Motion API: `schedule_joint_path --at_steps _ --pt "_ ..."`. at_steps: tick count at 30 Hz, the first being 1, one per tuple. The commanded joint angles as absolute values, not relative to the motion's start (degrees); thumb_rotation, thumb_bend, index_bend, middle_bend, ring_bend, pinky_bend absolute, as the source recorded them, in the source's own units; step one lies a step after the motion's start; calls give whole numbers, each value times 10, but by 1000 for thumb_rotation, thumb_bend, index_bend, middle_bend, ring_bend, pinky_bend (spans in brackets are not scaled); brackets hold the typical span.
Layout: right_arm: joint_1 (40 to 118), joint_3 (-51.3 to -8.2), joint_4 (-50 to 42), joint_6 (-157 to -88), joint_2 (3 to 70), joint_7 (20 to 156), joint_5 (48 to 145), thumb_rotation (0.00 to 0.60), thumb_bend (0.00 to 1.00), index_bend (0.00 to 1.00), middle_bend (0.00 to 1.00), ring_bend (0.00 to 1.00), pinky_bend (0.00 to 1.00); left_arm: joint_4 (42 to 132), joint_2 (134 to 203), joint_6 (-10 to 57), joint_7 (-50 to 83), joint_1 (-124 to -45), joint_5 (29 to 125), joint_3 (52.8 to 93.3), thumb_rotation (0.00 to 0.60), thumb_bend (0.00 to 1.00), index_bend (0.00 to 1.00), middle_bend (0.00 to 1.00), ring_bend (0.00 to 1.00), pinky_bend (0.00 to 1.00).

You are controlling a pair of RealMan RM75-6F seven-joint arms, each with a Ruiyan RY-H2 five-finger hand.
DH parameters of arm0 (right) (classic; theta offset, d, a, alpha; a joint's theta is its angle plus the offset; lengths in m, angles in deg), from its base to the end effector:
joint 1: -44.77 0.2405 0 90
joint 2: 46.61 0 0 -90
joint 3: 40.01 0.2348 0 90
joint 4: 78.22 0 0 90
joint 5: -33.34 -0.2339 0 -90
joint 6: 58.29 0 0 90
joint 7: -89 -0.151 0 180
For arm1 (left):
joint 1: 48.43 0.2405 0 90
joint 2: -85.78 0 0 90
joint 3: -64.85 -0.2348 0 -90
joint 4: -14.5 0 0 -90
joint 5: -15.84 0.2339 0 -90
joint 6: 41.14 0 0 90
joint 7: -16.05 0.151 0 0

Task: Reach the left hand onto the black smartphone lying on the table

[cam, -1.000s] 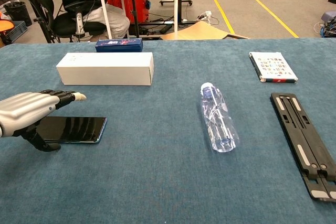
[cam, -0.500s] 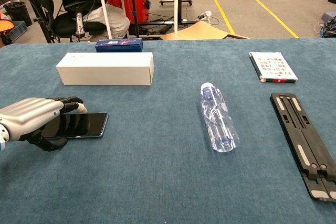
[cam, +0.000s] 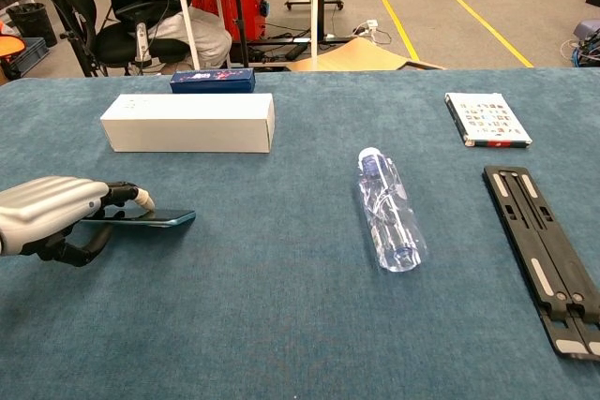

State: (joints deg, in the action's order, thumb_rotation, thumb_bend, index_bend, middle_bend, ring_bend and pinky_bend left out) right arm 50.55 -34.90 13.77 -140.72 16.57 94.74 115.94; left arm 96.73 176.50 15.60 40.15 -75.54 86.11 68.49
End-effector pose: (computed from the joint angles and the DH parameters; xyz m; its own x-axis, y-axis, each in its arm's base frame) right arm -0.3084 -0.2026 0.1369 0.4958 -0.0043 0.8684 -0.8679 0.0332 0.4957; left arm -0.2184 0.2670 -0.0634 0.5292 0.3601 0.7683 0.8462 -0.2909 -0.4465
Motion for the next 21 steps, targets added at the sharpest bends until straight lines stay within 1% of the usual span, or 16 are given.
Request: schedule_joint_path --at_steps 1,5,8,13,17,21 --pt "506 -349 138 -1407 166 947 1159 600 0 30 0 0 0 1015 1731 139 395 -756 847 680 600 803 208 132 187 230" --pt "506 -350 138 -1406 166 947 1159 600 0 31 0 0 0 1083 1685 107 390 -765 811 682 600 806 227 139 201 250" --pt "506 -350 139 -1405 165 946 1159 600 0 31 0 0 0 1107 1668 94 395 -777 780 693 600 814 228 142 212 265" --pt "507 -350 139 -1403 165 946 1158 600 0 31 0 0 0 1098 1671 83 418 -806 724 714 600 865 235 163 236 275" --pt "508 -350 137 -1401 167 948 1155 600 0 31 0 0 0 1070 1682 77 431 -833 679 735 600 906 238 173 246 275" --pt "508 -350 134 -1398 168 949 1150 600 0 31 0 0 0 1040 1694 85 452 -852 653 742 600 903 238 167 235 275"
